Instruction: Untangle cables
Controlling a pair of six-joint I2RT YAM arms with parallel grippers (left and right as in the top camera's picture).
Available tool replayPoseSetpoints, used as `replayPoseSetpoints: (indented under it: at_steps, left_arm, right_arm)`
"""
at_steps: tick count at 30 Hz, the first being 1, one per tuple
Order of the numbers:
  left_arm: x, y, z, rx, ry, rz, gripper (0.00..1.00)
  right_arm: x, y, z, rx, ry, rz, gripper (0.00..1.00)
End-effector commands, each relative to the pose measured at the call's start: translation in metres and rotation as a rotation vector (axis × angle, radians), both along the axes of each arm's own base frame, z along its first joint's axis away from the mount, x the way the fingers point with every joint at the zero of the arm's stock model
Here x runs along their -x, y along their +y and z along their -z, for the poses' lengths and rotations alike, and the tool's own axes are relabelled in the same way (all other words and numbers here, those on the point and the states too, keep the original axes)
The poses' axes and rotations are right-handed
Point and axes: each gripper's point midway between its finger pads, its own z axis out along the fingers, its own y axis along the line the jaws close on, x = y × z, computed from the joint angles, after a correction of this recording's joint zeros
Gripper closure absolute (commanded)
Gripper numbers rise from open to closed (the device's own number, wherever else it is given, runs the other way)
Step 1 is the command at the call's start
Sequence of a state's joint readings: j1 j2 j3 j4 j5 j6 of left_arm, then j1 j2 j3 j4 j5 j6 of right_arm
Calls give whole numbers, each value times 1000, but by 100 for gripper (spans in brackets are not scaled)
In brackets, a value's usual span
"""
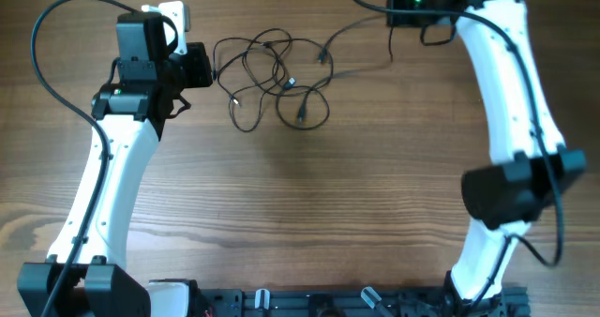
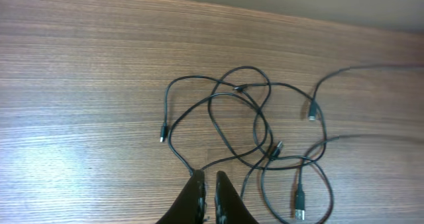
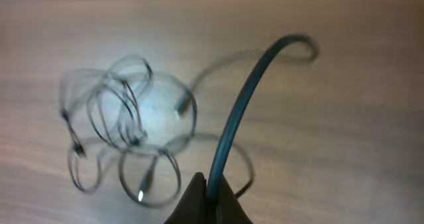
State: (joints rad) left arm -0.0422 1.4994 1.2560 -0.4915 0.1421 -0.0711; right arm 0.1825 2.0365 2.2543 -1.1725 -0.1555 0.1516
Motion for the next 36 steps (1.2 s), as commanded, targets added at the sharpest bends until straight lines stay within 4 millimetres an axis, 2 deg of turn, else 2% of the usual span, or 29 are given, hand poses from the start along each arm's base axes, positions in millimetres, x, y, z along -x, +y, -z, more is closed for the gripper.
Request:
replayPoseSetpoints:
  at_steps: [1,2,7,10,13,15,17,22,24,27,28,30,32,36]
  left_arm:
    - [2,-8,-8,52,-11,22,92]
    - [2,-8,-8,62,-8,13,92]
    - [3,-9,-7,74,0,4,92]
    - [4,-11,-7,88,6,3,92]
    - [5,-17,-8,115,9,32,92]
    - [6,-19,-8,122,10,37,92]
    - [5,-19,-8,122,10,38,92]
    - [6,-19,-8,122,11,38,92]
    - [6,-19,-8,122,12,38,92]
    - [6,-19,-7,122,14,37,92]
    - [7,-19,-7,122,16,38,92]
    - [7,-19,-7,122,17,38,92]
    - [7,-19,-7,122,16,38,92]
    - [7,-19,-7,121,17,38,92]
  right_arm:
    - [22,-9,-112,-14,-292,5,96]
    - [29,-9,-132,-29,-344,3,96]
    - [73,-3,-198,-110,-494,-58,96]
    - [105,-1,-231,-132,-578,-115,96]
    - [133,3,-253,-167,-632,-167,96]
    - [141,7,-256,-175,-636,-199,96]
    - [141,9,-249,-180,-606,-208,96]
    - [126,15,-220,-180,-506,-226,96]
    - [128,29,-229,-206,-554,-318,96]
    - [145,52,-260,-293,-668,-491,96]
    - [157,61,-274,-326,-722,-575,96]
    - [176,74,-286,-368,-779,-719,96]
    - [193,84,-291,-400,-813,-851,96]
    - [196,89,-278,-395,-803,-940,96]
